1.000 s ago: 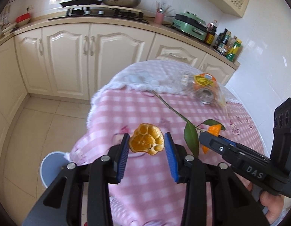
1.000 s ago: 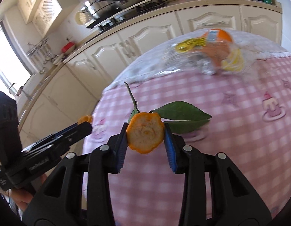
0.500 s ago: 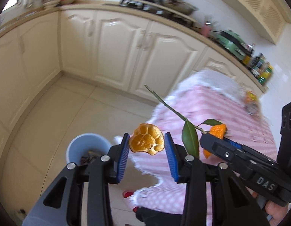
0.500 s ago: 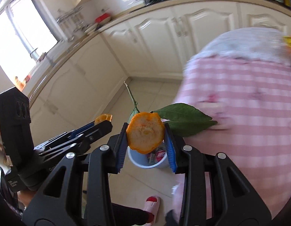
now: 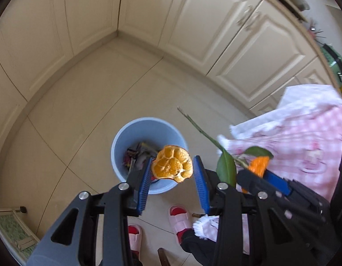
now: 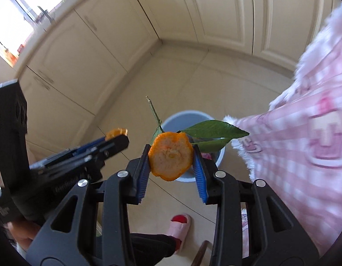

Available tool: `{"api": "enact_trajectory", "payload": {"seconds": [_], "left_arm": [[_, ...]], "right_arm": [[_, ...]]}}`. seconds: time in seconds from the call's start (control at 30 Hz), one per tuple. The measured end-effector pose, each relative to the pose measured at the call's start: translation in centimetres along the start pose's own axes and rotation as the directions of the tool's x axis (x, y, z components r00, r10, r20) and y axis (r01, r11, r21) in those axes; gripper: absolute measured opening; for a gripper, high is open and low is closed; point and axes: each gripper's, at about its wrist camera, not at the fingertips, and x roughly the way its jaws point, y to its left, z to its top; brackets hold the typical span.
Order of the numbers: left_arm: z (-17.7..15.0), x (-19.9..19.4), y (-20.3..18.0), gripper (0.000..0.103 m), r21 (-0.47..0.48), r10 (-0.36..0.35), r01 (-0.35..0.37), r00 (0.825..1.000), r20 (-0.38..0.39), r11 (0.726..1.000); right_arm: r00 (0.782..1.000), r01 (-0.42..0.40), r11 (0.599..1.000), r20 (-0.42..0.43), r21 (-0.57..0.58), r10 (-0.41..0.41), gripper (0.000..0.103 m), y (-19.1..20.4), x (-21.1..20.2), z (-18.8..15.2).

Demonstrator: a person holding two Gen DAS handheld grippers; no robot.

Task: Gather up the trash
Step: 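Carry both peels over the blue bin and open both tools to drop them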

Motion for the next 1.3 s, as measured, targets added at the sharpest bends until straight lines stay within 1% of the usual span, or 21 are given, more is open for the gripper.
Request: {"api": "enact_trajectory", "payload": {"seconds": [0.07, 0.2, 0.23, 0.27, 0.3, 0.47, 0.57, 0.77, 0.97, 1.07, 1.17, 1.23, 1.3], "left_arm": [[0.6, 1.7, 0.6, 0.037, -0.022, -0.002, 0.002, 1.000, -0.018, 1.000], [2.0, 3.4, 1.2, 0.039, -0.042, -0.012, 0.012, 1.000, -0.013, 0.999], [2.3, 3.7, 1.3, 0.049, -0.044, -0.007, 0.007, 1.000, -0.012, 0.999], [2.5, 3.9, 1.5, 0.055, -0.048, 0.004, -0.004, 1.000, -0.010, 0.999], [2.6, 4.0, 1.5, 0.057, -0.051, 0.014, -0.014, 1.000, -0.006, 0.999], [2.7, 4.6, 2.4, 0.057, -0.063, 0.021, -0.022, 1.000, -0.012, 0.998], [2.2, 4.8, 3.1, 0.057, -0.077, 0.033, -0.035, 0.999, -0.027, 0.996], [1.2, 4.7, 4.2, 0.057, -0.103, 0.037, -0.041, 0.999, -0.034, 0.994], [0.9, 4.0, 5.1, 0.057, -0.117, 0.034, -0.037, 0.999, -0.027, 0.992], [0.9, 3.3, 5.2, 0.057, -0.118, 0.034, -0.036, 0.999, -0.015, 0.992], [0.9, 2.3, 5.3, 0.057, -0.118, 0.031, -0.031, 1.000, 0.001, 0.992], [1.0, 1.5, 5.4, 0.057, -0.112, 0.035, -0.033, 0.999, 0.010, 0.993], [1.0, 0.7, 5.5, 0.057, -0.109, 0.036, -0.034, 0.999, 0.022, 0.993]], "right_arm": [[1.000, 0.015, 1.000, -0.024, 0.006, -0.015, 0.036, -0.4, 1.7, 0.2], [0.998, 0.031, 0.999, -0.049, 0.021, -0.030, 0.036, -1.0, 4.0, 0.6], [0.998, 0.034, 0.999, -0.051, 0.025, -0.032, 0.036, -1.2, 4.4, 0.8], [0.998, 0.035, 0.999, -0.054, 0.026, -0.034, 0.036, -1.4, 4.7, 0.9], [0.998, 0.036, 0.999, -0.057, 0.029, -0.034, 0.036, -1.3, 4.9, 1.0], [0.997, 0.038, 0.999, -0.071, 0.033, -0.035, 0.036, -1.1, 6.0, 1.2], [0.996, 0.035, 0.999, -0.083, 0.033, -0.032, 0.036, -1.1, 6.7, 1.3], [0.995, 0.030, 0.999, -0.097, 0.029, -0.027, 0.036, -1.0, 7.9, 1.6], [0.996, 0.032, 0.999, -0.084, 0.013, -0.030, 0.037, -0.7, 8.2, 2.2], [0.998, 0.038, 0.999, -0.058, -0.002, -0.038, 0.038, 0.0, 7.7, 2.7], [0.999, 0.040, 0.999, -0.028, -0.013, -0.040, 0.041, 0.8, 7.3, 3.5], [0.999, 0.055, 0.998, -0.002, -0.026, -0.055, 0.053, 1.4, 6.8, 3.9], [0.998, 0.059, 0.998, 0.016, -0.032, -0.059, 0.054, 1.7, 6.4, 4.2]]}}
